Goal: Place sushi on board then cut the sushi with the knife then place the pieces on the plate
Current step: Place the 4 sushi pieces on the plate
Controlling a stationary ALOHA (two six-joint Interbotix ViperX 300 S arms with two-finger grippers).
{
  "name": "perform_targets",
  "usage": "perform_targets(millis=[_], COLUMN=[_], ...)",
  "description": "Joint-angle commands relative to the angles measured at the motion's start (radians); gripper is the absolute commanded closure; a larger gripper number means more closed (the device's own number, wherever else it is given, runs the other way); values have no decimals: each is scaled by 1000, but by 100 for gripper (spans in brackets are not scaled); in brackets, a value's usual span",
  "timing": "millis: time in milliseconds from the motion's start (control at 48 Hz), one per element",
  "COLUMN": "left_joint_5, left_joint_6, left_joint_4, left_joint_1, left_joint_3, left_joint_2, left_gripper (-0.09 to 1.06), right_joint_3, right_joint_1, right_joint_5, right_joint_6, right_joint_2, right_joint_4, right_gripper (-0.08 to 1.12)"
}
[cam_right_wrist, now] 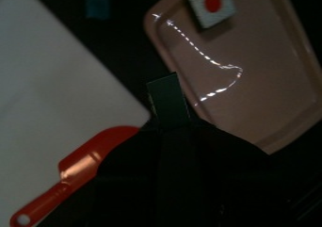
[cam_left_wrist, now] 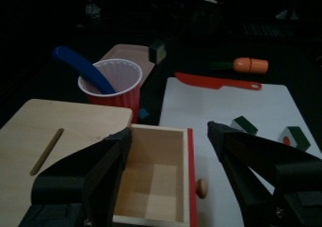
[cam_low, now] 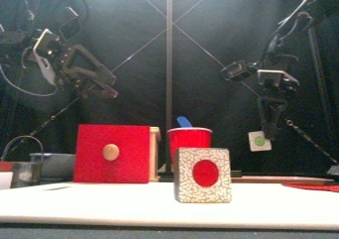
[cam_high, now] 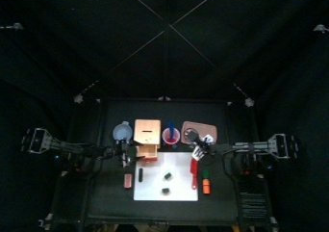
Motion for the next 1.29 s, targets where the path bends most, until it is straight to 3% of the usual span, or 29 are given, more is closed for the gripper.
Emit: perform_targets(millis=[21,208,375,833,1125,1292], left_joint_5=[-5,-5,-3,-3,-3,-3], left_joint_6=[3,2,2,-3,-3,-3], left_joint_4=[3,5,5,8,8,6], left_joint_1=[9,9,9,-5,-5,-6], left_joint_3=[-14,-9,0,17,25,26], left_joint_2=[-2,-2,-2,-2,-3,-3], left_gripper=[-1,-1,-1,-1,-1,-1], right_joint_3=[5,-15,-49,-77,-74,-75], right_joint_1=[-92,-192,-199,-195,-184,-166], right_joint_5=[-106,-129,-124,-141,-140,-117], right_joint_6=[40,167,238,256,256,255], right_joint_2=[5,143,238,256,264,258], right_joint_4=[-5,29,2,-29,-12,-14], right_gripper=[54,54,54,52,31,27])
